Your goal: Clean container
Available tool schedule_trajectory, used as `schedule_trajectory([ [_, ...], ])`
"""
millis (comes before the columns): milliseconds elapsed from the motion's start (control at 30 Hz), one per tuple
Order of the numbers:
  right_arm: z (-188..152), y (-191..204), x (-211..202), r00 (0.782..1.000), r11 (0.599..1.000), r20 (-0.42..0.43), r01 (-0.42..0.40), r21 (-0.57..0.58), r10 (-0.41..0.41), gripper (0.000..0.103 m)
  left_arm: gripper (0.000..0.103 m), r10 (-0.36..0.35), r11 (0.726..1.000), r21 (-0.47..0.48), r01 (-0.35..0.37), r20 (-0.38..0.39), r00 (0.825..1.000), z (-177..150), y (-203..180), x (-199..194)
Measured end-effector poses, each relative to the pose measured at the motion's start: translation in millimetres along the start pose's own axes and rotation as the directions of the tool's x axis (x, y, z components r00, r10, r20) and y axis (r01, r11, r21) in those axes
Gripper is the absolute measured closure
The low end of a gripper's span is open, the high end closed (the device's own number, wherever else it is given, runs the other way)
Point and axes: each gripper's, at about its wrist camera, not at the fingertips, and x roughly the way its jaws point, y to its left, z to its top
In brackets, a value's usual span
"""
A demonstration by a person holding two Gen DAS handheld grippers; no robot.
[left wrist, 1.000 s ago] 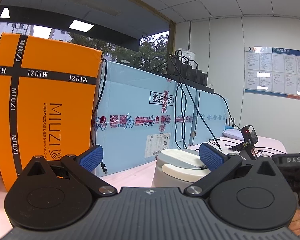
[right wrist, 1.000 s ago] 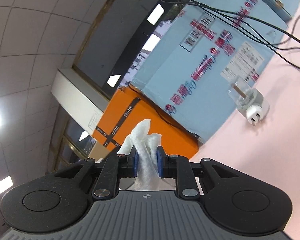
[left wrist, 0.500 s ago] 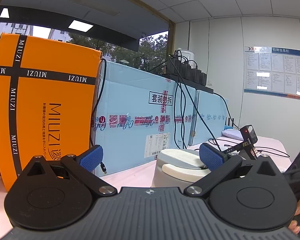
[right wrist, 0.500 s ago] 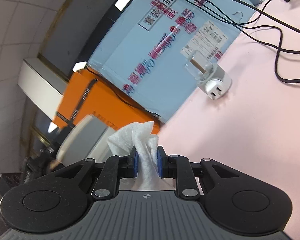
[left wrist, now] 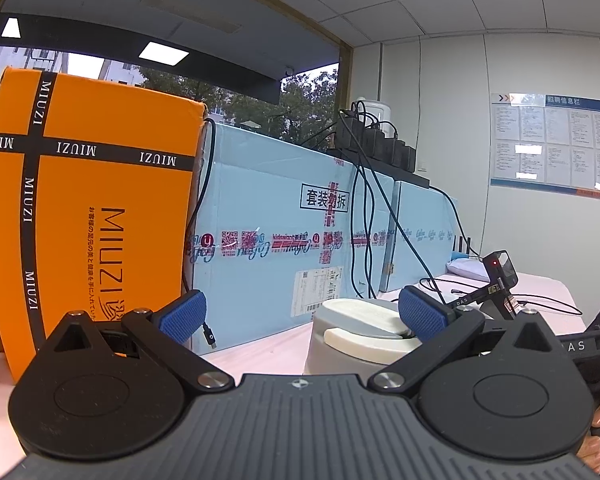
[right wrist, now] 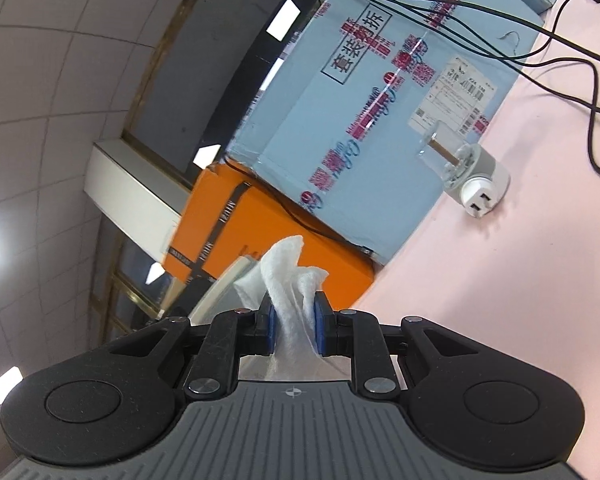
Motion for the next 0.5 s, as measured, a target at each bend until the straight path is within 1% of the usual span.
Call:
schedule_trajectory([
  [33, 0, 0, 0, 1.000, 1.000, -0.002, 0.016, -0.006, -0.016, 0.085, 0.000, -0.001, 1.000, -0.001, 0.001, -0.001, 1.000, 0, 0, 0],
  [100, -1, -3, 1, 1.000, 1.000, -0.005, 0.011, 0.004, -0.011, 0.085, 0.000, -0.003, 1.000, 0.001, 0.003, 0.000, 1.000, 0, 0, -1],
  [133, -1, -3, 1, 1.000, 1.000, -0.007, 0.022, -0.002, -0.022, 0.085, 0.000, -0.003, 1.000, 0.002, 0.003, 0.000, 1.000, 0, -1, -1],
  [200, -4, -3, 5, 0.996, 0.996, -0.029, 0.089, -0.024, -0.090, 0.085, 0.000, -0.003, 1.000, 0.004, 0.003, 0.000, 1.000, 0, -1, -1],
  [267, -7, -9, 10, 0.989, 0.990, -0.058, 0.139, -0.008, -0.139, 0.085, 0.000, -0.005, 1.000, 0.002, 0.005, -0.001, 1.000, 0, -1, -1],
  [333, -8, -14, 10, 0.988, 0.990, -0.066, 0.138, 0.020, -0.137, 0.085, 0.000, -0.003, 1.000, 0.004, 0.003, 0.000, 1.000, 0, -1, 0],
  [467, -8, -17, 8, 0.994, 0.994, -0.054, 0.101, 0.047, -0.099, 0.085, 0.000, -0.004, 1.000, 0.003, 0.004, -0.001, 1.000, 0, -1, 0],
  [500, -8, -18, 6, 0.997, 0.996, -0.041, 0.071, 0.059, -0.069, 0.085, 0.000, -0.005, 1.000, 0.003, 0.005, 0.000, 1.000, -1, -1, 0],
])
